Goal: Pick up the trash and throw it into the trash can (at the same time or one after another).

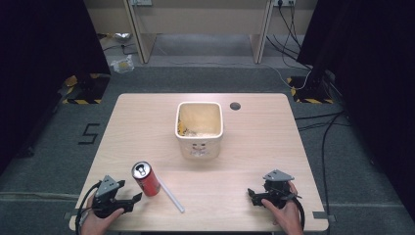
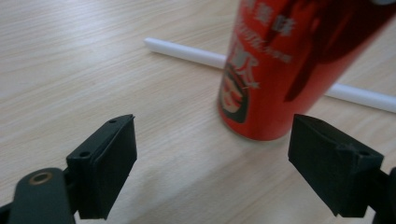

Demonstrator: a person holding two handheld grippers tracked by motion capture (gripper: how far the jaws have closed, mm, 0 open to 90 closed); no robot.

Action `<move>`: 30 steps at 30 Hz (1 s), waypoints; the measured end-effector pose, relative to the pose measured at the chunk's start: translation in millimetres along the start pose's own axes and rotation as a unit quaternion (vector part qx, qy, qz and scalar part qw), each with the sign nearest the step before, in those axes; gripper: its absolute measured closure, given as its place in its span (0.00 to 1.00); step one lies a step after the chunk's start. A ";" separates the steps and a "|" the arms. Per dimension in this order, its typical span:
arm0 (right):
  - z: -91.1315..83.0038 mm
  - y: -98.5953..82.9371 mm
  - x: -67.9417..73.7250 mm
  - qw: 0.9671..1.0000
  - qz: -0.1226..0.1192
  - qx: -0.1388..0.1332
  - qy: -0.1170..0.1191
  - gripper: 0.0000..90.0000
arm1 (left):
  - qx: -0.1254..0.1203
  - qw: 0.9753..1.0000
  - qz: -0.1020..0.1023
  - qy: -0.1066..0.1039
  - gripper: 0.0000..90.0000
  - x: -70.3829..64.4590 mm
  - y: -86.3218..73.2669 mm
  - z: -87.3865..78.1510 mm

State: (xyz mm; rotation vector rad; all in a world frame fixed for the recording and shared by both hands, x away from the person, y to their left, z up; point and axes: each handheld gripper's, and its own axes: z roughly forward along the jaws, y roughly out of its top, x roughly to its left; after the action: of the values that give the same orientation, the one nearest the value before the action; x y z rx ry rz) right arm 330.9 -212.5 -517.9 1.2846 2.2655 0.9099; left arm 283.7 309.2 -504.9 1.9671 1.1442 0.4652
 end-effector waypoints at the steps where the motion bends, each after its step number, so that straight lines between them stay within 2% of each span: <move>1: 0.0 0.0 0.0 1.000 0.000 0.000 0.000 0.00 | 0.000 1.000 0.002 -0.004 0.17 -1.5 0.7 -0.5; 10: 0.0 0.0 0.0 1.000 0.000 0.000 0.000 0.00 | -0.010 1.000 0.010 -0.024 0.17 -14.5 8.3 0.5; 27: 0.0 0.0 0.1 1.000 0.001 0.000 0.000 0.00 | -0.033 0.999 0.009 -0.024 0.17 -20.3 21.5 9.8; 30: 0.0 0.0 0.1 1.000 0.001 0.000 0.001 0.00 | -0.036 0.999 0.015 -0.025 0.17 -21.9 26.7 12.3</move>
State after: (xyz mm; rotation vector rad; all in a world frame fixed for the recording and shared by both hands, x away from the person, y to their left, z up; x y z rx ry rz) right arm 330.9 -212.4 -517.9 1.2859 2.2666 0.9112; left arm 295.0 277.7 -489.9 1.9250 1.0532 0.4652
